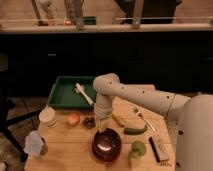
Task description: Stack bowls on top of each other
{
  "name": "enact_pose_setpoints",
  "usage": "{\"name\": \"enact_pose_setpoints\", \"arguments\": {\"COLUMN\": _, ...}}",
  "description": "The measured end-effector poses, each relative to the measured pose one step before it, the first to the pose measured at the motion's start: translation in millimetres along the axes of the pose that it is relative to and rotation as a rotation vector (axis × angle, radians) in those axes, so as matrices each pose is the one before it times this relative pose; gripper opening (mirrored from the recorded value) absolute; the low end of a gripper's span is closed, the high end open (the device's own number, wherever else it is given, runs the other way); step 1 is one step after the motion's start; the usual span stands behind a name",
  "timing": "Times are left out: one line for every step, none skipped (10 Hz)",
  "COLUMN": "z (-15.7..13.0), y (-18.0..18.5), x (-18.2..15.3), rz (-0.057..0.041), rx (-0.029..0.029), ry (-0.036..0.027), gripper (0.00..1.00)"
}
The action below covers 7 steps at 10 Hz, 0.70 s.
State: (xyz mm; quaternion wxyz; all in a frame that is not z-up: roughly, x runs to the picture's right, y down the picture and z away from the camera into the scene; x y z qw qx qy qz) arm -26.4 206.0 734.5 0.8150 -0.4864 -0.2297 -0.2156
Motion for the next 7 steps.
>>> {"name": "enact_pose_setpoints", "arguments": {"z": 0.02, "y": -0.05, "x": -0.03, "rz": -0.00008, "rx": -0.00003, "ry": 0.00007, "gripper": 0.20}}
{"name": "enact_pose_setpoints", "arguments": {"z": 0.01, "y": 0.01, "x": 0.01, "rz": 0.00000, "rx": -0.00004, "ry": -0.00004, "gripper": 0.31}}
{"name": "enact_pose_setpoints", "arguments": {"z": -0.04, "y": -0.01, "x": 0.04, "rz": 0.00012, "rx": 0.00012, "ry": -0.00006, "gripper": 0.43}}
{"name": "enact_pose_setpoints", "arguments": {"z": 0.02, "y": -0.01, "x": 0.01, "rz": 0.00005, "rx": -0.00002, "ry": -0.00008, "gripper": 0.51}}
{"name": "enact_pose_setpoints", "arguments": {"z": -0.03, "y": 0.03, "x": 0.03, "rz": 0.00011, "rx": 0.00008, "ry": -0.00008, "gripper": 0.61}}
{"name": "enact_pose_setpoints", "arguments": {"z": -0.01, "y": -0.01, "x": 0.00, "rz": -0.00001, "rx": 0.00002, "ry": -0.00001, "gripper": 0.71}}
{"name": "enact_pose_setpoints", "arguments": {"z": -0.06, "y": 0.01, "x": 0.04, "rz": 0.00011, "rx": 0.00007, "ry": -0.00002, "gripper": 0.78}}
